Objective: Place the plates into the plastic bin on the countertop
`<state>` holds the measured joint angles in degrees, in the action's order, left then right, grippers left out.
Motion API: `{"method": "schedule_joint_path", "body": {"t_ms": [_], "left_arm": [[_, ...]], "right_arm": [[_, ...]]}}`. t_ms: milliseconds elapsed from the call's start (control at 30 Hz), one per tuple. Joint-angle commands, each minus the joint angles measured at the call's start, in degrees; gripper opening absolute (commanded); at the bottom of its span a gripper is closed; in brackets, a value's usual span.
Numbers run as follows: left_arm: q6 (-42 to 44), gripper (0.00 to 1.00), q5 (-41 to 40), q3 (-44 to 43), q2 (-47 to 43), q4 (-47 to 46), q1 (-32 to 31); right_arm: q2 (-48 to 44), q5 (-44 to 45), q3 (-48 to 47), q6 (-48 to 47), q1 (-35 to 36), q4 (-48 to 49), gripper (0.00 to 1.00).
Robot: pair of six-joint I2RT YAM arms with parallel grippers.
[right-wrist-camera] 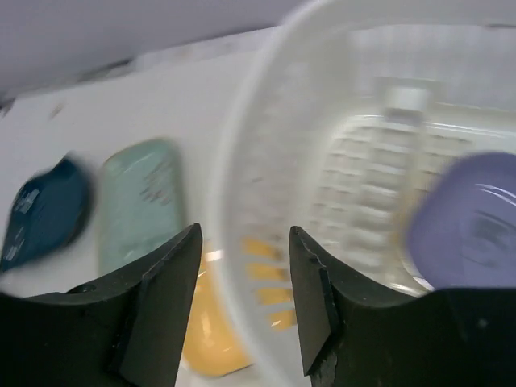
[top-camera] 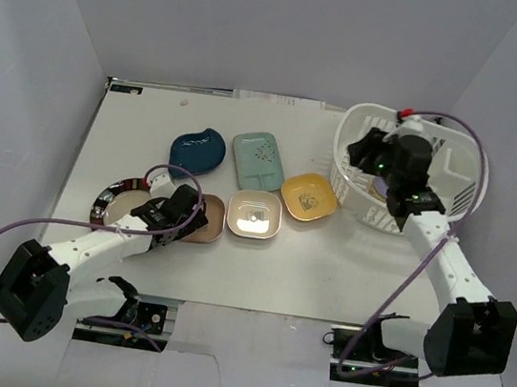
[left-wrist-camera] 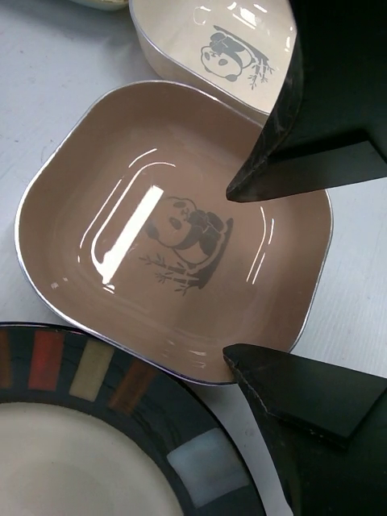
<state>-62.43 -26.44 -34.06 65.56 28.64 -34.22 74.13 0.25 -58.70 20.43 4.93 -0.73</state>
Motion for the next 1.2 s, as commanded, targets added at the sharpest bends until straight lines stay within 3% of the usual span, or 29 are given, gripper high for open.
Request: {"method": "schedule_joint_path", "body": {"t_ms": [0, 167, 267, 467, 633, 733, 833, 933, 1167], "left_arm": [[-1.37, 0.81, 0.42, 1.71, -1.30, -0.17, 0.20], [-0.94, 0.80, 1.30, 2.86, -3.51, 0.36, 0.29], [1.69, 0.80, 2.17, 1.37, -5.17, 0.71, 0.12], [8.37, 0.82, 5.51, -2.49, -11.58, 0.71, 0.12], [13.30, 0.79, 10.87, -3.47, -12.74, 4.04, 0.20], [13.39, 0.78, 13.68, -1.80, -14.49, 6.86, 0.12], [13.57, 0.76, 16.67, -0.30, -16.78, 8.35, 0.12], [15.40, 0.75, 19.75, -1.09, -15.56, 9.58, 0.12], [20.68, 0.71, 22.66, -6.62, -9.76, 10.65, -0.41]], "right_arm": [[-2.85, -11.49, 5.33, -8.88, 15.57, 3.11, 0.53], [0.75, -12.90, 10.26, -19.88, 34.75, 0.82, 0.52], [5.66, -12.30, 8.61, -26.82, 41.18, -2.66, 0.57], [16.03, -13.78, 3.24, -32.46, 44.72, -4.10, 0.71], [22.45, -12.38, -0.35, -34.49, 46.40, -6.20, 0.71], [25.97, -9.76, -1.68, -35.45, 47.98, -7.71, 0.61], [26.42, -8.34, -0.99, -35.11, 49.12, -6.57, 0.28], [22.57, -7.29, 0.68, -33.79, 50.52, -4.73, 0.15], [3.33, -5.54, 2.80, -30.71, 51.67, -1.20, 0.08]]}}
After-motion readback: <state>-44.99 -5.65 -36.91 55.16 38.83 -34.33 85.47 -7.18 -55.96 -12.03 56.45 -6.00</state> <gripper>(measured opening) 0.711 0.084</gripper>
